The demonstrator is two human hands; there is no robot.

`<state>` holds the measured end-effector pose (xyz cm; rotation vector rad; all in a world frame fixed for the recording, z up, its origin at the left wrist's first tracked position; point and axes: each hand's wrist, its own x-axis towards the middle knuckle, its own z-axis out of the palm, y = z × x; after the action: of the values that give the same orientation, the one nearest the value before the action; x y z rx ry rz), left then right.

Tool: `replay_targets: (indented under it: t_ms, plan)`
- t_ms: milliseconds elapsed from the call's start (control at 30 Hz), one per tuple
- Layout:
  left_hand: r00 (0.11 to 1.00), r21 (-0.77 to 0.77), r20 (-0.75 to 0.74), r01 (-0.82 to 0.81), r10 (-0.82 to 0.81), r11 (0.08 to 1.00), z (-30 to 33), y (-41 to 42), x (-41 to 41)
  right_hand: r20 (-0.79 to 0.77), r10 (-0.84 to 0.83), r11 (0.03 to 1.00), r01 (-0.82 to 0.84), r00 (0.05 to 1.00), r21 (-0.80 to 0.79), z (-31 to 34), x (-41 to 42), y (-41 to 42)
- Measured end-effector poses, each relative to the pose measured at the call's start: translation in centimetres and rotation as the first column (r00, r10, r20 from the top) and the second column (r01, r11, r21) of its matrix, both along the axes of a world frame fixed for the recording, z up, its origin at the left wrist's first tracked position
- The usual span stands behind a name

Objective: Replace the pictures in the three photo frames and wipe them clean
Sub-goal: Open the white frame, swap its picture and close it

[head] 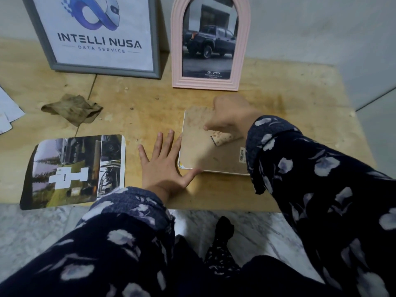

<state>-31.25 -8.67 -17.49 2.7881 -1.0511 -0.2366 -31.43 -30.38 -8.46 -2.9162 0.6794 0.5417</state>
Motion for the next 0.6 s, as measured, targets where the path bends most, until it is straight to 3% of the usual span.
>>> replay_targets:
  t_ms: [233, 500, 600]
  plan:
    - [1.000, 0.041, 0.005, -0.002, 0.002, 0.999, 0.1, -0.1, 0.0, -0.021, -0.025, 1.000, 0.025, 0.999, 0.005, 0.8, 0.7, 0.2]
    - [1.000, 0.048, 0.004, 0.000, 0.000, 0.999, 0.2, -0.1, 0.0, -0.024, -0.158, 0.963, 0.159, 0.987, 0.219, 0.2, 1.0, 0.2]
    - [1.000, 0.048, 0.000, 0.000, 0.000, 0.999, 0.2, 0.0, 0.1, -0.018, -0.187, 0.959, 0.186, 0.982, 0.214, -0.7, 0.2, 0.1]
